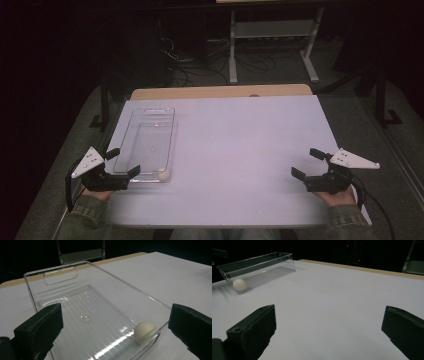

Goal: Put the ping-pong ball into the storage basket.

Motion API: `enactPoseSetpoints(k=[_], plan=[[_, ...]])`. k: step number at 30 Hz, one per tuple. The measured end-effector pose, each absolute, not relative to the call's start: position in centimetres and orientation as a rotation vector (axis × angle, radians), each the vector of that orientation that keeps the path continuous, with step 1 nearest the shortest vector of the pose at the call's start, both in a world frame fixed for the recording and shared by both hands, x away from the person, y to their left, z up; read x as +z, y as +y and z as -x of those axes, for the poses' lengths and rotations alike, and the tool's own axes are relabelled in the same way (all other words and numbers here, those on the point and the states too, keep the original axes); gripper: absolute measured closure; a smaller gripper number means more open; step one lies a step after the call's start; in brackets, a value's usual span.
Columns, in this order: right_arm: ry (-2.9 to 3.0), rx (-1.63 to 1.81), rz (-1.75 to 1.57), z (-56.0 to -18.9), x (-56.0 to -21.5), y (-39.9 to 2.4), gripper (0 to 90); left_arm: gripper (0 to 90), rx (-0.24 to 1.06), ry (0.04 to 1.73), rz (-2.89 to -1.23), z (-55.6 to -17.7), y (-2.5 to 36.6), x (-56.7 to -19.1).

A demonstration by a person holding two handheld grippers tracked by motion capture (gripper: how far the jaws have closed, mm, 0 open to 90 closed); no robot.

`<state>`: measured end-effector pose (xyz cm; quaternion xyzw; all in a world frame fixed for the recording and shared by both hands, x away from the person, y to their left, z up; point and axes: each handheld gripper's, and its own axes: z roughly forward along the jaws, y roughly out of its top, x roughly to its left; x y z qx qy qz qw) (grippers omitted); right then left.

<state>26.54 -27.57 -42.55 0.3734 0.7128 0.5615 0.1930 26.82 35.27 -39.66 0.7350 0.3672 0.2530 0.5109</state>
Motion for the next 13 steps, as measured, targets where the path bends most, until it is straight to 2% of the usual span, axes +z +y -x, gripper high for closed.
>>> enactPoseSetpoints(k=[13], plan=[[2.003, 1.578, -1.052, -26.55, -42.83, -27.53, 0.0, 0.0, 0.636, 0.840, -1.734, -26.58, 34.87, -40.17]])
